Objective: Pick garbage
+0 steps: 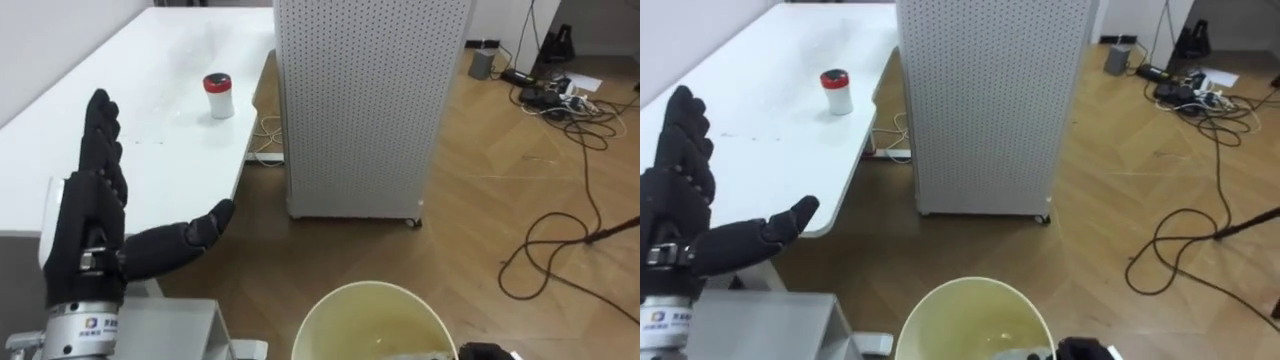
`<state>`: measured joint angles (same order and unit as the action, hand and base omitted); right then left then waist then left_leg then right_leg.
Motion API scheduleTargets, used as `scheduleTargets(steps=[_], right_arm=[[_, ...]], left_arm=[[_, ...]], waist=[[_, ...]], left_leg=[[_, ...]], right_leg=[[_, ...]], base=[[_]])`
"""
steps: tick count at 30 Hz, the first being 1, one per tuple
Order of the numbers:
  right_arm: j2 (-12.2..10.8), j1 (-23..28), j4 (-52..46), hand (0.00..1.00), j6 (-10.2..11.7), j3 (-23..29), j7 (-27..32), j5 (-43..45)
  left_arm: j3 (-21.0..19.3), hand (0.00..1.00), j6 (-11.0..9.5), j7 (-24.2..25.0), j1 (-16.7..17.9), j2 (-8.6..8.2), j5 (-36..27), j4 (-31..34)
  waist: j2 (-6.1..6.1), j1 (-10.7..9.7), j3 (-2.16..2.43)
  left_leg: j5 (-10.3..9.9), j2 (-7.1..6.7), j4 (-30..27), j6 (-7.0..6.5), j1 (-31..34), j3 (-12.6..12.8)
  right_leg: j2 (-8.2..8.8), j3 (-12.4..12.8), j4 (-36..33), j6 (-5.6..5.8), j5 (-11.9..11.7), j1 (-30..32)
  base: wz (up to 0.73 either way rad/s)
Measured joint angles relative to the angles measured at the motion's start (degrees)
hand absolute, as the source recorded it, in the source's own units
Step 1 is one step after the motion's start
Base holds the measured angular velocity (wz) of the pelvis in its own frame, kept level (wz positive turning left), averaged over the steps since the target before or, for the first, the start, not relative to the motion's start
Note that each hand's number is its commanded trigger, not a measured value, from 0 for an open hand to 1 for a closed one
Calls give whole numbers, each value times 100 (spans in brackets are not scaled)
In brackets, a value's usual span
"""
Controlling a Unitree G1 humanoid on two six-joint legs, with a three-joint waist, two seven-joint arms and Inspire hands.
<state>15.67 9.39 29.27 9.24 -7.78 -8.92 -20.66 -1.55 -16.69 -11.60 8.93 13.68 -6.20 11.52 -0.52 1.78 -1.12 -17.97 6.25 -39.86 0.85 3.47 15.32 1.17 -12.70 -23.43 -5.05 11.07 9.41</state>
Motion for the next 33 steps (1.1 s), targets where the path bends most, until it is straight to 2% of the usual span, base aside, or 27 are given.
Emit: scheduleTargets(steps=[1,3,5,6,7,8,9,10,11,12,13,14,15,16,19,20,21,22,23,24,25,26,27,29,30,32,33], right_arm=[[1,0,0,100,-1,11,12,0],[6,-7,0,100,-1,21,81,0],[20,-6,9,100,-2,12,106,-18],[7,-5,55,100,-2,4,117,-17],[-21,-6,95,100,-2,0,119,-2],[-87,2,198,100,-20,-9,105,77],[-137,-8,236,100,-61,-15,76,106],[-150,-8,245,100,-55,-29,59,106],[-146,5,357,100,-42,-67,17,86],[-77,-29,412,100,-41,-80,20,77],[-34,-57,423,100,-41,-85,35,68],[-17,-55,441,100,-51,-134,88,64],[-16,-56,449,100,-68,-212,128,67],[-5,-54,449,100,-118,-252,103,66],[39,-50,398,100,-329,-321,15,67],[23,-43,376,100,-366,-329,-4,66],[-39,-1,367,100,-392,-409,-21,66],[-23,-25,275,100,-392,-452,-22,67],[-12,-40,217,100,-391,-451,-11,49],[16,-34,131,100,-381,-450,8,9],[25,-40,108,100,-379,-447,14,7],[27,-53,77,100,-373,-447,24,14],[46,-58,28,100,-337,-442,58,15],[62,-171,-30,100,-314,-438,85,8],[53,-167,-58,100,-313,-462,86,35],[45,-143,-58,100,-313,-465,48,74],[27,-149,-57,100,-310,-471,23,92]], left_arm=[[16,0,0,0,-1,-19,-1,-28],[148,0,-107,-13,-3,-50,14,-145],[195,0,-179,-3,0,-78,3,-312],[184,0,-190,-4,-2,-116,3,-385],[181,0,-211,-4,-2,-132,5,-431],[182,0,-224,8,29,-164,16,-525],[181,0,-224,39,50,-171,9,-607],[183,0,-223,56,44,-151,9,-627],[215,0,-224,85,59,-153,18,-665],[255,0,-223,100,61,-227,15,-711],[277,0,-223,105,83,-261,-5,-727],[303,0,-223,153,159,-276,-78,-727],[267,0,-225,212,160,-274,-112,-720],[240,0,-248,227,107,-269,-133,-712],[235,0,-357,270,83,-264,-222,-710],[229,0,-372,280,84,-246,-211,-710],[228,0,-376,319,76,-194,-229,-710],[240,0,-378,318,-30,-198,-203,-719],[247,0,-376,316,-73,-197,-200,-729],[259,0,-376,296,-91,-201,-159,-741],[259,0,-376,266,-93,-199,-144,-740],[258,0,-376,178,-106,-177,-98,-741],[263,0,-377,115,-182,-165,-106,-773],[217,0,-379,-49,-310,-163,-45,-812],[206,0,-378,-121,-313,-165,-50,-837],[228,0,-384,-185,-315,-180,-45,-847],[258,0,-390,-197,-317,-182,-45,-870]], waist=[[1,-1,-1],[94,73,-57],[62,264,-37],[-55,339,26],[-81,370,28],[-140,443,68],[-147,478,101],[-112,456,77],[15,339,68],[85,338,65],[51,358,33],[19,506,0],[-7,594,16],[9,612,7],[59,826,18],[102,829,34],[324,835,133],[421,838,141],[450,816,102],[453,808,97],[450,824,98],[422,824,89],[337,797,62],[170,807,-8],[100,808,-8],[22,713,1],[7,587,0]], left_leg=[[-24,-24,23,-19,138,-133],[-13,-212,257,-71,925,-345],[349,-321,1043,-6,1402,-490],[703,-346,1721,29,1641,-790],[929,-371,1968,14,1694,-938],[1339,-426,2160,-4,1687,-1175],[1666,-470,2172,-96,1680,-1194],[1797,-479,2172,-161,1670,-1048],[1945,-519,2117,-222,1645,-817],[1984,-487,1829,-322,1756,-535],[1903,-463,1585,-388,1860,-473],[1748,-462,1195,-348,2064,-455],[1655,-502,1155,-205,2214,-483],[1645,-605,1339,-186,2326,-512],[1634,-715,1722,-203,2285,-489],[1730,-730,1646,-262,2271,-467],[1815,-925,1396,-370,2248,-443],[1573,-1083,982,-707,2206,-421],[1395,-1110,735,-743,2204,-386],[977,-1106,321,-788,2168,-326],[801,-1101,188,-807,2113,-311],[529,-1097,100,-827,1928,-319],[347,-1077,143,-826,1751,-396],[213,-1004,292,-795,1531,-475],[200,-985,520,-773,1313,-511],[181,-969,809,-722,977,-670],[172,-956,1009,-674,779,-804]], right_leg=[[-16,52,12,6,20,-29],[-41,417,19,7,66,-74],[-71,573,40,23,75,-79],[-123,555,-24,39,129,-58],[-122,538,-125,56,212,-14],[-102,567,-382,125,444,-12],[-101,490,-749,259,726,-23],[-62,370,-997,333,893,-24],[101,-46,-1224,250,1069,-186],[270,-247,-1258,39,1399,-300],[273,-158,-1355,16,1492,-259],[164,133,-1444,23,1599,-232],[133,304,-1444,-6,1726,-270],[122,457,-1427,72,1858,-372],[227,756,-1396,101,2208,-891],[288,742,-1365,163,2264,-1029],[497,729,-1315,262,2408,-1310],[727,597,-1765,384,2449,-1324],[878,455,-2177,554,2361,-1253],[1108,306,-2967,829,1953,-1054],[1185,309,-3278,869,1669,-973],[1215,331,-3722,882,986,-834],[1200,331,-4009,898,496,-673],[1204,315,-4350,818,753,-93],[1180,309,-4280,778,954,295],[1140,241,-3654,756,1117,660],[1092,265,-2944,754,1113,759]], base=[[6],[-14],[-41],[-35],[-42],[-26],[-10],[41],[62],[55],[6],[-22],[-14],[0],[-26],[-16],[0],[6],[0],[-4],[-10],[-14],[-13],[-24],[-20],[14],[35]])
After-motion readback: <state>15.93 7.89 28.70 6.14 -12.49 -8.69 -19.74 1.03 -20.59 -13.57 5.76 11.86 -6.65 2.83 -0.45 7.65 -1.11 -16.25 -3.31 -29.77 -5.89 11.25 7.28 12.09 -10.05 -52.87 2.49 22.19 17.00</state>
